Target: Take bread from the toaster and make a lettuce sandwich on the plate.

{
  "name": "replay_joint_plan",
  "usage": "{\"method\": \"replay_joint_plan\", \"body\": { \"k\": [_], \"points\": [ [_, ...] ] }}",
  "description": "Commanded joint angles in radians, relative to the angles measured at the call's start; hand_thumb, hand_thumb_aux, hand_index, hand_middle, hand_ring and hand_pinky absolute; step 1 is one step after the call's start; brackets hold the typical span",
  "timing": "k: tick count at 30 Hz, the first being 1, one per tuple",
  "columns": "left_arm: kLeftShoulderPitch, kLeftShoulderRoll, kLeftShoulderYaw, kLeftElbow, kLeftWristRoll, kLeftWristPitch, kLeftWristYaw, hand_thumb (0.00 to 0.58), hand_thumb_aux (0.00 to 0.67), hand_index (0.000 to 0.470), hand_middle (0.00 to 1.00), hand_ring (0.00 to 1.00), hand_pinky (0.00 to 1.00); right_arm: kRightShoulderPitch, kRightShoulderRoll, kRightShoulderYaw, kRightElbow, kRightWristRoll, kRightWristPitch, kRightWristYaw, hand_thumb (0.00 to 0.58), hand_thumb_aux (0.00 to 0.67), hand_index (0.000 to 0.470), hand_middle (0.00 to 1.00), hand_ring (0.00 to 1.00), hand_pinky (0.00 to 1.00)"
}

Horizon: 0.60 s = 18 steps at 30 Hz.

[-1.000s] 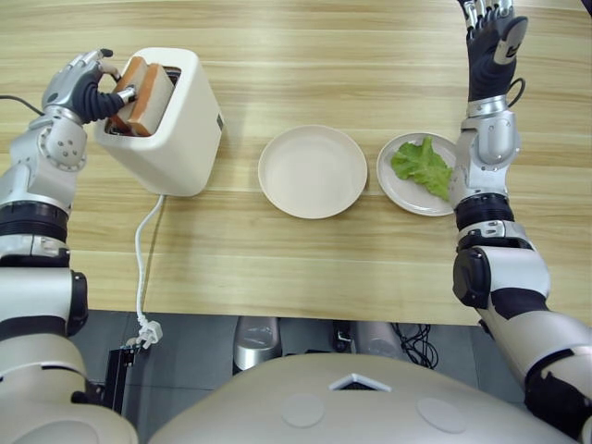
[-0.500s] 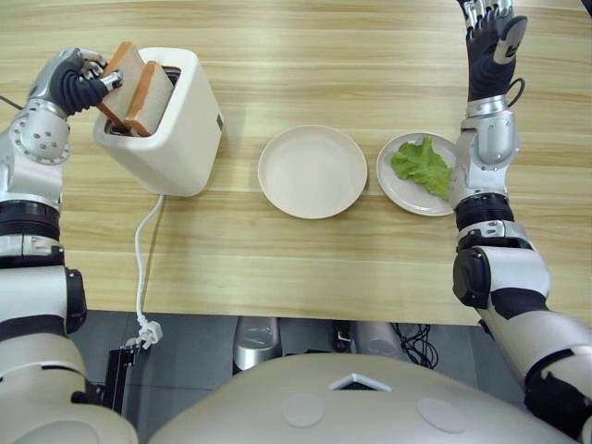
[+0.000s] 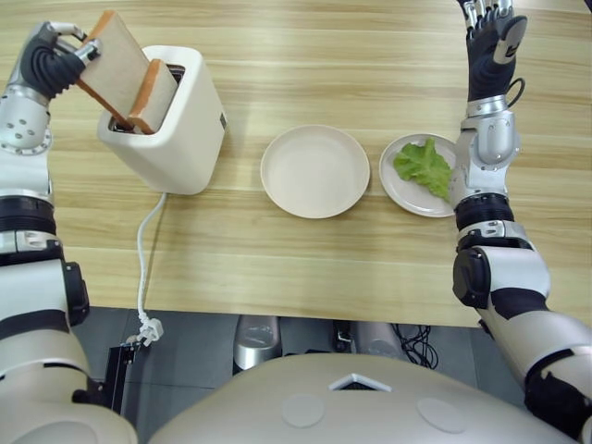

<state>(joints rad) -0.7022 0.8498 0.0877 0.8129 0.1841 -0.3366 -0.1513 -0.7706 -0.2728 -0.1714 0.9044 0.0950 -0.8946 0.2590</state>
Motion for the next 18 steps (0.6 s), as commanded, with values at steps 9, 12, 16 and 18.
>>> {"method": "replay_joint_plan", "body": {
  "k": [9, 12, 16, 18],
  "points": [
    [-0.085, 0.029, 0.029, -0.071, -0.014, 0.011, 0.001, 0.58, 0.67, 0.46, 1.0, 1.0, 1.0, -0.001, 0.012, 0.011, 0.01, -0.01, 0.006, 0.001, 0.0, 0.0, 0.0, 0.0, 0.0, 0.0],
    [-0.086, 0.009, 0.045, -0.109, -0.064, 0.017, -0.044, 0.58, 0.67, 0.46, 1.0, 1.0, 1.0, -0.004, 0.016, 0.012, 0.011, -0.011, 0.007, 0.001, 0.0, 0.0, 0.0, 0.0, 0.0, 0.0],
    [-0.091, -0.036, 0.073, -0.162, -0.16, 0.041, -0.13, 0.58, 0.67, 0.46, 1.0, 1.0, 1.0, -0.007, 0.02, 0.015, 0.011, -0.012, 0.008, 0.001, 0.0, 0.0, 0.0, 0.0, 0.0, 0.0],
    [-0.099, -0.059, 0.076, -0.175, -0.196, 0.059, -0.169, 0.58, 0.67, 0.46, 1.0, 1.0, 1.0, -0.007, 0.02, 0.015, 0.009, -0.011, 0.008, 0.001, 0.0, 0.0, 0.0, 0.0, 0.0, 0.0]
  ]
}}
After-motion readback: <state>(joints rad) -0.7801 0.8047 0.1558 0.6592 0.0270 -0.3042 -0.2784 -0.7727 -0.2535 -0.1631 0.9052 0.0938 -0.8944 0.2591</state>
